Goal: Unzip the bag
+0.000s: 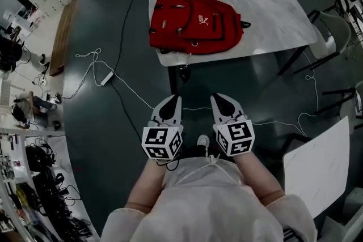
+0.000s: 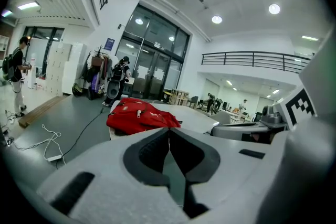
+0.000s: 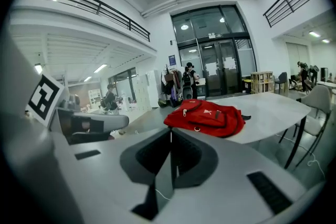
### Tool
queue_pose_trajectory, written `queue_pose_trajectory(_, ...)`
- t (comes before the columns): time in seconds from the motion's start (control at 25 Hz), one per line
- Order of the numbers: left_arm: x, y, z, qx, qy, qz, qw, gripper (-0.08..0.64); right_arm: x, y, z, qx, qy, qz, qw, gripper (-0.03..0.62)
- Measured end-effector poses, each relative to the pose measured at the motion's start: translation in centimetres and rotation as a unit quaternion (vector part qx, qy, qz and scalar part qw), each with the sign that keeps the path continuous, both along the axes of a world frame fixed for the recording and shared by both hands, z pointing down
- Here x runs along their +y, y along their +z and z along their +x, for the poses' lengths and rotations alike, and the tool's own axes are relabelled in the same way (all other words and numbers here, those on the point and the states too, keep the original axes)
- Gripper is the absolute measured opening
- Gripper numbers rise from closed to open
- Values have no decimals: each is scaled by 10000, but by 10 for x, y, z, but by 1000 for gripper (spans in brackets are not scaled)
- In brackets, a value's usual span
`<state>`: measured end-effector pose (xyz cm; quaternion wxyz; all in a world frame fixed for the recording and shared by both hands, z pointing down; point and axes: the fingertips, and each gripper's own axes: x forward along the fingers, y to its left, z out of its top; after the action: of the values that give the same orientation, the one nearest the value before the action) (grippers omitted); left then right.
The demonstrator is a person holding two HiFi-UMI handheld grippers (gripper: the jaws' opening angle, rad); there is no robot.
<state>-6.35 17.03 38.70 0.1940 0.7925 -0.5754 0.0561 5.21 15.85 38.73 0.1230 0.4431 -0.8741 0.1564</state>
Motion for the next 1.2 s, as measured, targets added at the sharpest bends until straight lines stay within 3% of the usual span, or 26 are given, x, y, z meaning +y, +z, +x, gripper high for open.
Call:
queue_pose_trajectory(0.28, -51, 24, -12, -32, -113, -299, 9995, 20, -59, 21, 1, 14, 71, -297, 9995, 28)
queue_pose_trajectory(0.8, -203, 45, -41, -20, 554, -558, 9969, 20, -183, 39, -32, 264, 460, -631, 9966, 28)
queue_pose_trajectory(1.2, -259, 121, -64, -434, 1148, -965, 9877, 20, -220, 124, -69, 661, 742, -1746, 9796, 29)
